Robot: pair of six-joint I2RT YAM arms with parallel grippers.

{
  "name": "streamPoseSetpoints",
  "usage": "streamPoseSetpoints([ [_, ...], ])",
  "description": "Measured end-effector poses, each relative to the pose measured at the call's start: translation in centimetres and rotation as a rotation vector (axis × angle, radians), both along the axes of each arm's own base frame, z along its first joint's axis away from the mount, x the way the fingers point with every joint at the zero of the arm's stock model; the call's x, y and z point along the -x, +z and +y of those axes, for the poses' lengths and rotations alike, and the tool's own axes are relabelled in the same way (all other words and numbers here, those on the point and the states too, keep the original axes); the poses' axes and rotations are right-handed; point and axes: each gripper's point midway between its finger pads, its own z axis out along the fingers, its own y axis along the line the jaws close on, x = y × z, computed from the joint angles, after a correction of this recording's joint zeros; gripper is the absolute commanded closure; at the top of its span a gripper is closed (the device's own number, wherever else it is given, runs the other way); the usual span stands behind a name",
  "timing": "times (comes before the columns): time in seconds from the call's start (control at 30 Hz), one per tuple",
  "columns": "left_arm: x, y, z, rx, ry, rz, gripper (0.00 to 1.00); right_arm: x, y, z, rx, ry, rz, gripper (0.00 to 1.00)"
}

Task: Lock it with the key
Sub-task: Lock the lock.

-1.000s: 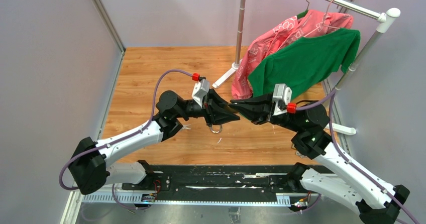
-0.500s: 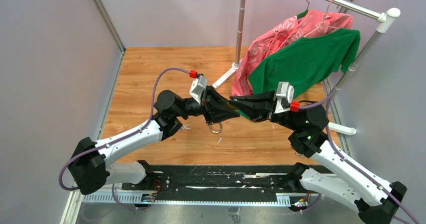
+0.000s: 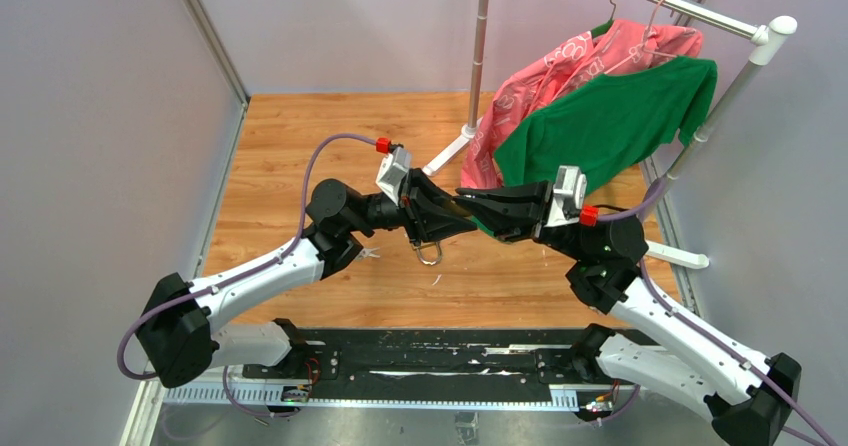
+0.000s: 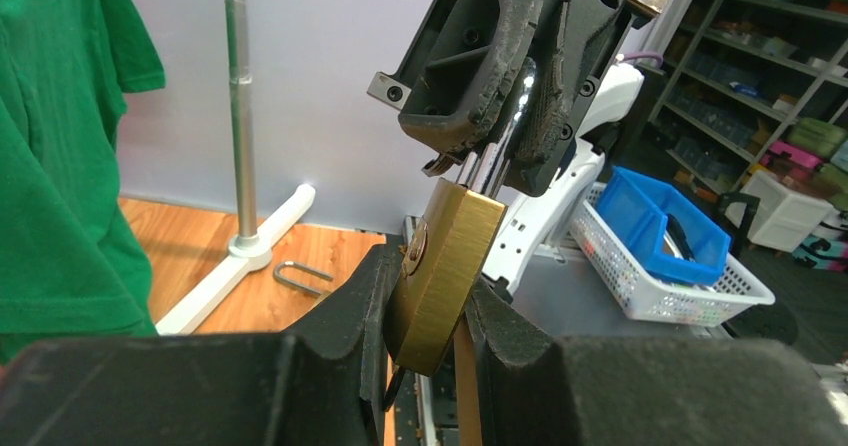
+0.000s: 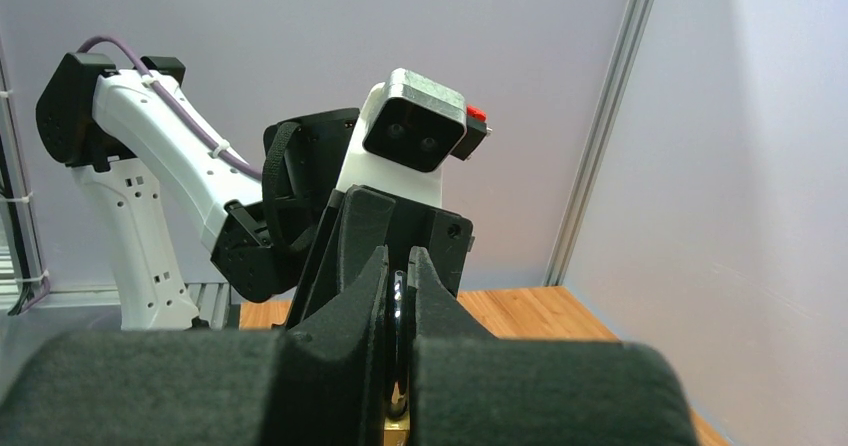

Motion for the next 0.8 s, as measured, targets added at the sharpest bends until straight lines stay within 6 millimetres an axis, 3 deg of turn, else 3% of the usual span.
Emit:
streamPoseSetpoints([
  [0.2, -0.1, -0.1, 0.0, -0.005, 0.002, 0.014, 1.00, -0.1, 0.1, 0.0, -0.001, -0.006, 0.008, 1.00],
  [0.53, -0.1, 0.7, 0.2, 0.020, 0.024, -0.004, 1.00, -0.3, 1.4, 0.3, 0.162, -0.025, 0.047, 0.97],
  [0.8, 0.0, -1.2, 0.5, -0.015, 0.049, 0.006, 1.00, -0.3, 0.0, 0.6, 0.266, -0.017, 0.094, 0.90],
])
